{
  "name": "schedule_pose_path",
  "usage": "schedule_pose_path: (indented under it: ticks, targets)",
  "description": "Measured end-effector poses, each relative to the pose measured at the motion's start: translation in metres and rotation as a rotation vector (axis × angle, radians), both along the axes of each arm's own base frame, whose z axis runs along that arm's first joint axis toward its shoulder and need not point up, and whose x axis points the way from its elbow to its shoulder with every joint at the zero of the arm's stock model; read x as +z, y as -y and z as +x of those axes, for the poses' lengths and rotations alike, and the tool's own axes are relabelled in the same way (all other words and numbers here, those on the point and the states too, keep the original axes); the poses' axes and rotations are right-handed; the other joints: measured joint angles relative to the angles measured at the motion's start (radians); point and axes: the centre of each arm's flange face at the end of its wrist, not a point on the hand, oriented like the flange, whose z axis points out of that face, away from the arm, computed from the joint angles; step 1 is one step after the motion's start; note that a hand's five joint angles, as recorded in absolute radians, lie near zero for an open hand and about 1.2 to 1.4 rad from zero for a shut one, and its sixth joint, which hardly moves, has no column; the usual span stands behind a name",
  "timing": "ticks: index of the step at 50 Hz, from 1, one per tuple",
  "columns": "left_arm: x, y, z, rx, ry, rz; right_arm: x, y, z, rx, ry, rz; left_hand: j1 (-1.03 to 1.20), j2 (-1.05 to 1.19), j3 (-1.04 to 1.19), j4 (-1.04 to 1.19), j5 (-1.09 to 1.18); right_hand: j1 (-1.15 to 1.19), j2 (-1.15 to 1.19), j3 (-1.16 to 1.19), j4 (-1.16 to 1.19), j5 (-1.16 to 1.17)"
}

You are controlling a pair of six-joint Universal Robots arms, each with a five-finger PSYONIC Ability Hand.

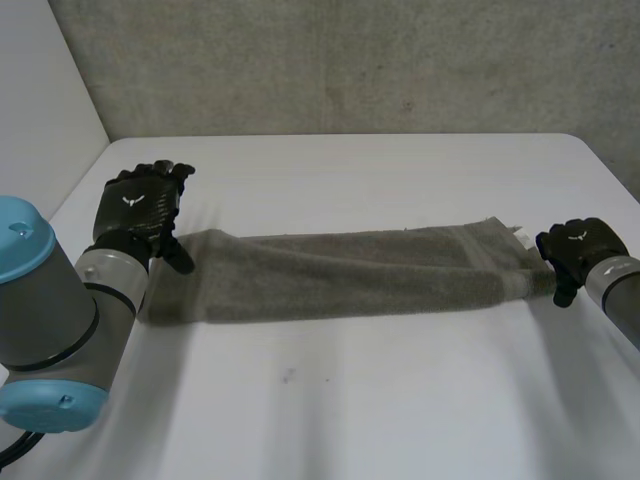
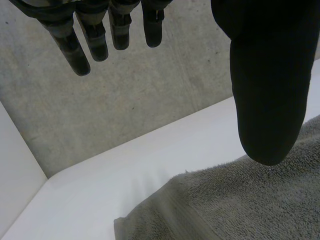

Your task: Fold the laundry

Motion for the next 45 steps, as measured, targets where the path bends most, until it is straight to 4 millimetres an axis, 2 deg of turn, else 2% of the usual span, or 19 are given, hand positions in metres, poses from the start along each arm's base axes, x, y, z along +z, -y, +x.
schedule_pose_path:
  ticks: [10, 12, 13, 22, 28, 29, 31, 34, 36, 38, 41, 42, 43, 44, 45]
  targets:
    - [0.0, 0.0, 0.0, -0.002, 0.0, 0.0, -0.009, 0.001, 0.003, 0.038, 0.026, 0.001, 0.0, 0.0, 0.0, 0.0, 0.0, 0.037, 0.057, 0.067, 0.063, 0.054]
    - [0.0, 0.0, -0.001, -0.002, -0.001, -0.002, -0.011, 0.002, 0.005, 0.056, 0.038, -0.009, 0.0, 0.0, 0.0, 0.0, 0.0, 0.431, 0.525, 0.526, 0.524, 0.494]
    - [-0.001, 0.0, -0.001, -0.003, -0.001, -0.002, -0.012, 0.003, 0.006, 0.065, 0.044, -0.014, 0.0, 0.0, 0.0, 0.0, 0.0, 0.479, 0.607, 0.609, 0.609, 0.577]
    - [-0.002, 0.0, -0.001, -0.004, 0.0, -0.004, -0.012, 0.012, 0.001, 0.058, 0.045, -0.05, 0.0, 0.0, 0.0, 0.0, 0.0, 0.48, 0.638, 0.651, 0.655, 0.612]
    - [-0.001, 0.0, -0.001, -0.003, -0.001, -0.009, -0.007, 0.03, -0.032, -0.078, -0.041, -0.082, 0.0, 0.0, 0.0, 0.0, 0.0, 0.48, 0.638, 0.651, 0.655, 0.612]
    - [-0.001, 0.0, -0.001, -0.002, -0.002, -0.011, -0.004, 0.036, -0.046, -0.133, -0.086, -0.093, 0.0, 0.0, 0.0, 0.0, 0.0, 0.48, 0.638, 0.651, 0.655, 0.612]
    - [-0.001, 0.0, -0.001, -0.002, -0.002, -0.011, -0.004, 0.036, -0.046, -0.133, -0.086, -0.093, 0.0, 0.0, 0.0, 0.0, 0.0, 0.48, 0.638, 0.651, 0.655, 0.612]
    - [0.0, 0.0, 0.0, -0.002, -0.002, -0.014, 0.015, 0.045, -0.08, -0.259, -0.207, -0.142, 0.0, -0.001, -0.004, -0.002, 0.0, 0.48, 0.638, 0.651, 0.656, 0.614]
    - [0.0, 0.0, 0.0, -0.002, -0.002, -0.015, 0.024, 0.046, -0.084, -0.278, -0.222, -0.166, 0.0, -0.001, -0.004, -0.002, 0.0, 0.48, 0.638, 0.651, 0.656, 0.614]
    - [0.001, 0.0, 0.0, -0.002, -0.002, -0.015, 0.041, 0.046, -0.081, -0.283, -0.216, -0.212, 0.0, -0.001, -0.004, -0.002, 0.0, 0.48, 0.638, 0.651, 0.656, 0.615]
    - [0.001, 0.0, 0.0, -0.001, -0.001, -0.016, 0.064, 0.04, -0.063, -0.251, -0.172, -0.278, 0.0, -0.001, -0.004, -0.002, 0.0, 0.48, 0.638, 0.651, 0.656, 0.615]
    - [0.001, 0.0, 0.0, -0.001, -0.002, -0.016, 0.071, 0.038, -0.054, -0.229, -0.152, -0.299, 0.0, -0.001, -0.004, -0.002, 0.0, 0.48, 0.638, 0.651, 0.656, 0.616]
    - [0.001, 0.0, 0.0, -0.001, -0.002, -0.016, 0.081, 0.032, -0.035, -0.18, -0.117, -0.329, 0.0, -0.001, -0.004, -0.002, 0.0, 0.48, 0.638, 0.651, 0.656, 0.616]
    - [0.001, 0.0, 0.0, -0.001, -0.002, -0.016, 0.081, 0.032, -0.035, -0.18, -0.117, -0.329, 0.0, -0.001, -0.004, -0.002, 0.0, 0.48, 0.638, 0.651, 0.656, 0.616]
    - [0.001, 0.0, 0.0, -0.001, -0.002, -0.016, 0.088, 0.026, -0.017, -0.127, -0.086, -0.353, 0.0, -0.001, -0.004, -0.002, 0.0, 0.48, 0.638, 0.652, 0.656, 0.617]
